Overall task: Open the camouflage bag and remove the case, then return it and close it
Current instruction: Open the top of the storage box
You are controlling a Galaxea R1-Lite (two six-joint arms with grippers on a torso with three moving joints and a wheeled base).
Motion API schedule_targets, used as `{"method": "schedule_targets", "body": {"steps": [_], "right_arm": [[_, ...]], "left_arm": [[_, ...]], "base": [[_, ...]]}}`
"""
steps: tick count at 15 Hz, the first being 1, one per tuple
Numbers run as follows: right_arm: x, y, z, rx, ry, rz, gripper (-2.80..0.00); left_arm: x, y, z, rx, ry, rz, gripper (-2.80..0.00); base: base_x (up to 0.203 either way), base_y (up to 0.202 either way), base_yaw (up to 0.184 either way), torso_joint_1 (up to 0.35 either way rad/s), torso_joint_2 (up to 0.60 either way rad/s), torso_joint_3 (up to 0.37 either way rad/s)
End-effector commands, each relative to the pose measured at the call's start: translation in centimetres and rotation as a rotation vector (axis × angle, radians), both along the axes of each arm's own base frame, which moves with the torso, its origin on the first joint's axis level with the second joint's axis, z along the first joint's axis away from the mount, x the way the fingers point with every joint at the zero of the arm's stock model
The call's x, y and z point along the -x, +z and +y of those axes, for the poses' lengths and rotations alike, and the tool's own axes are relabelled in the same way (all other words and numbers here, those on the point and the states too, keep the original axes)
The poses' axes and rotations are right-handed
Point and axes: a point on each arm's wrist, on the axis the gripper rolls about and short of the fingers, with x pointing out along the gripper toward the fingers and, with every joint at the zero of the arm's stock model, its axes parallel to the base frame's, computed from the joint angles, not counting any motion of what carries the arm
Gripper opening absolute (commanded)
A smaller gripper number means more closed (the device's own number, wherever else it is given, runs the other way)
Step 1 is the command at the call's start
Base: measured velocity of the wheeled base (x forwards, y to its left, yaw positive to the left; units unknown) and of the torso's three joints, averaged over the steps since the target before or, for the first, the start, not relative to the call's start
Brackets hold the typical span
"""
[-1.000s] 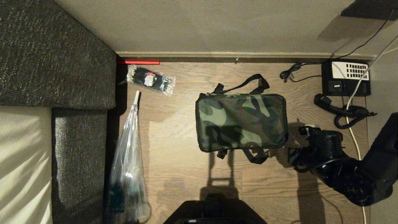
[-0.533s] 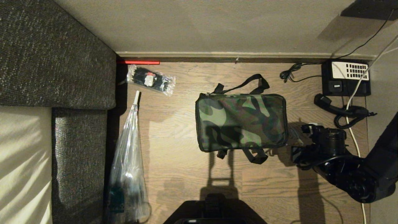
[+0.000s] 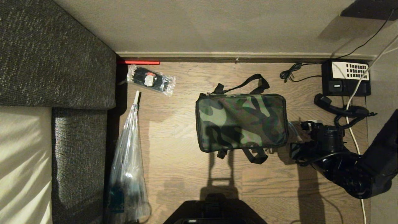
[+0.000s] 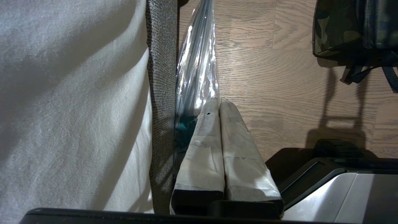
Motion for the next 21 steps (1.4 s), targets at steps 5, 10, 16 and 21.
{"method": "schedule_targets", "body": {"steps": [5, 10, 16, 21], "right_arm": [[-0.8, 0.5, -0.7, -0.007, -0.016, -0.023, -2.80], [-1.3, 0.8, -1.1, -0.014, -0.027, -0.045, -2.80], [-1.7, 1.4, -1.1, -0.024, -0.032, -0.079, -2.80], [-2.2, 1.8, -1.0, -0.027, -0.035, -0.101, -2.80]], "left_arm": [[0.0, 0.0, 0.0, 0.000, 0.000, -0.001, -2.80], [0.0, 0.0, 0.0, 0.000, 0.000, -0.001, -2.80], [0.0, 0.0, 0.0, -0.001, 0.000, -0.001, -2.80], [0.0, 0.0, 0.0, 0.000, 0.000, -0.001, -2.80]], "base": [[0.000, 0.000, 0.000, 0.000, 0.00, 0.000], [0.000, 0.000, 0.000, 0.000, 0.00, 0.000], [0.000, 0.000, 0.000, 0.000, 0.00, 0.000], [0.000, 0.000, 0.000, 0.000, 0.00, 0.000]]}}
